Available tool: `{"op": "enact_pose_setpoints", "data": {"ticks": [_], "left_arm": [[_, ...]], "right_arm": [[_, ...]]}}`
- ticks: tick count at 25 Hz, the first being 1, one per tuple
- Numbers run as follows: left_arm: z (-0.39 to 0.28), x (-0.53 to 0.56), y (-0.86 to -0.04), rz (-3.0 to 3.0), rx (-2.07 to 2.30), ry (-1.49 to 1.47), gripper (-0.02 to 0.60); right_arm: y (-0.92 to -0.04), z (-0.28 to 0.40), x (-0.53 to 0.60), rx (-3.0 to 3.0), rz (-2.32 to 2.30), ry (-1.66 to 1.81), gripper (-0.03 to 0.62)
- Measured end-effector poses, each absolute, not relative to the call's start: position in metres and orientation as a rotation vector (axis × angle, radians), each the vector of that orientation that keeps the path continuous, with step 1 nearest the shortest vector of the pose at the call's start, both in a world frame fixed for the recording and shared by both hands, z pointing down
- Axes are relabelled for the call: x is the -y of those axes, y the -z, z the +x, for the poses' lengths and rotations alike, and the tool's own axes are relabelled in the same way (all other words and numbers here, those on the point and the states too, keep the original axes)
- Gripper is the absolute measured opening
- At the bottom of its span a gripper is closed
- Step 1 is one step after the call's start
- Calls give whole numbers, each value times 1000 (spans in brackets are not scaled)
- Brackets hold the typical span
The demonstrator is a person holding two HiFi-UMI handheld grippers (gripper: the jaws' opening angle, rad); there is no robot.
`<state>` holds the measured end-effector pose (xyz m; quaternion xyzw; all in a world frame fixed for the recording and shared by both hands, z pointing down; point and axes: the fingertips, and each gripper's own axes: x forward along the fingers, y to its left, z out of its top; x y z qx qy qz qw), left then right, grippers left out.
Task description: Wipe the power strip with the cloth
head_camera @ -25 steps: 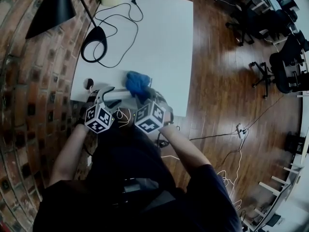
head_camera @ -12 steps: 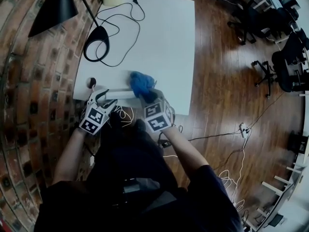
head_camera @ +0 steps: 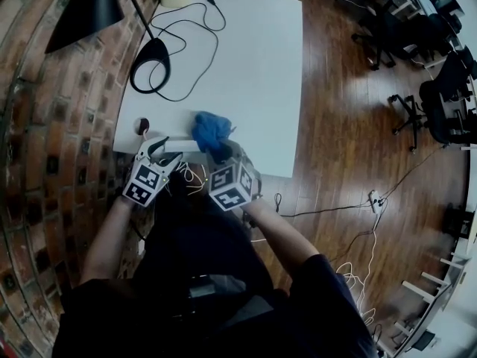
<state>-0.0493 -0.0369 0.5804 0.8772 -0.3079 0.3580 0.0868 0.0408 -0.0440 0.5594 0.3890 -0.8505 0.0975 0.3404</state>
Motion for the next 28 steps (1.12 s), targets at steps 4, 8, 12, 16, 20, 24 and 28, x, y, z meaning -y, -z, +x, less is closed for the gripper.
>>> {"op": "enact_pose_setpoints", "data": {"ticks": [4, 8, 12, 16, 20, 24, 28], "left_arm": [[-49, 36, -581, 2608, 917, -1066, 249], [-49, 36, -580, 2611, 915, -1057, 249], [-49, 36, -579, 2618, 910, -1047, 249], [-49, 35, -579, 2626, 897, -1043, 247], [-49, 36, -579, 2638, 879, -1051, 242], [-50, 35, -580, 2654, 855, -1056, 228], [-54, 34, -586, 2642, 827, -1059, 222]], "right_arm": [[-559, 9, 38, 2237, 950, -249, 77], [-559, -10, 35, 2242, 882, -234, 77], [-560, -18, 36, 2226, 823, -246, 77], [-560, -30, 36, 2210, 748, -258, 77], [-562, -43, 37, 2191, 660, -276, 77], [-559, -49, 39, 2192, 625, -289, 77], [-558, -57, 40, 2201, 589, -320, 77]]}}
